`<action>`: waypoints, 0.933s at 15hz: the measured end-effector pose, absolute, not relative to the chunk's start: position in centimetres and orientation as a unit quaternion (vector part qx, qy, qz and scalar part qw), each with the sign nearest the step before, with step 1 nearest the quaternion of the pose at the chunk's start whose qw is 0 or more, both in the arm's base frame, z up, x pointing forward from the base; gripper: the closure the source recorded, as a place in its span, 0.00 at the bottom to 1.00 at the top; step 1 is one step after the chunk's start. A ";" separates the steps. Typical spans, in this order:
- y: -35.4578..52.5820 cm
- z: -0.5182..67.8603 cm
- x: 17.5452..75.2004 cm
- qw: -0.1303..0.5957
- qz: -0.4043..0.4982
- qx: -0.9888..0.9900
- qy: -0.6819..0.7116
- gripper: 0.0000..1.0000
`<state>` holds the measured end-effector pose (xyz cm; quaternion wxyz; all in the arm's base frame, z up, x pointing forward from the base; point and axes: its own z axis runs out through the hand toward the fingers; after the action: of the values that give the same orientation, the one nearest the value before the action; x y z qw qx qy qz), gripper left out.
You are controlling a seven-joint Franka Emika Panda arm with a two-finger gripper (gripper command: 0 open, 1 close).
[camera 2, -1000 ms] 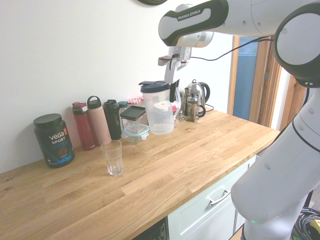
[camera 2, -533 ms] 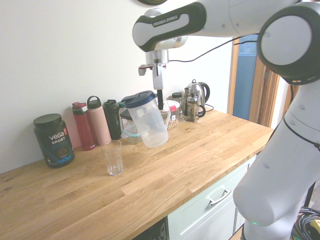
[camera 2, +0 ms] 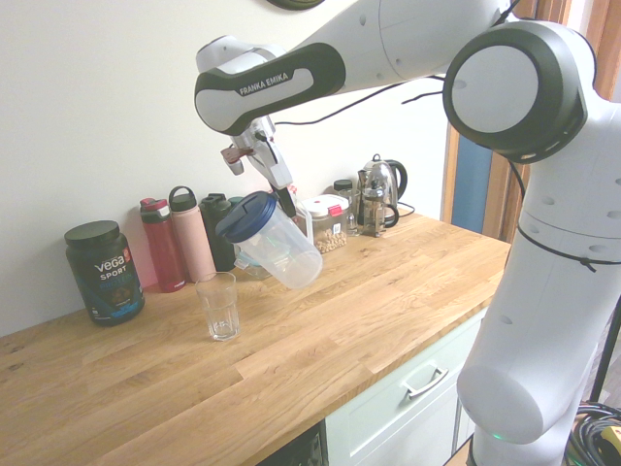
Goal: Pour me some water
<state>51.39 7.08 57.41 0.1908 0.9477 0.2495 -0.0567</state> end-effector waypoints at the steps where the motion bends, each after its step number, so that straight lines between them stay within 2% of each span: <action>1: 7.8 57.5 51.4 0.206 -0.056 0.942 0.260 1.00; 14: 13.0 52.6 53.9 0.331 -0.090 0.884 0.317 1.00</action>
<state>53.86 12.97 52.58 0.3309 0.8844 0.3166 -0.0903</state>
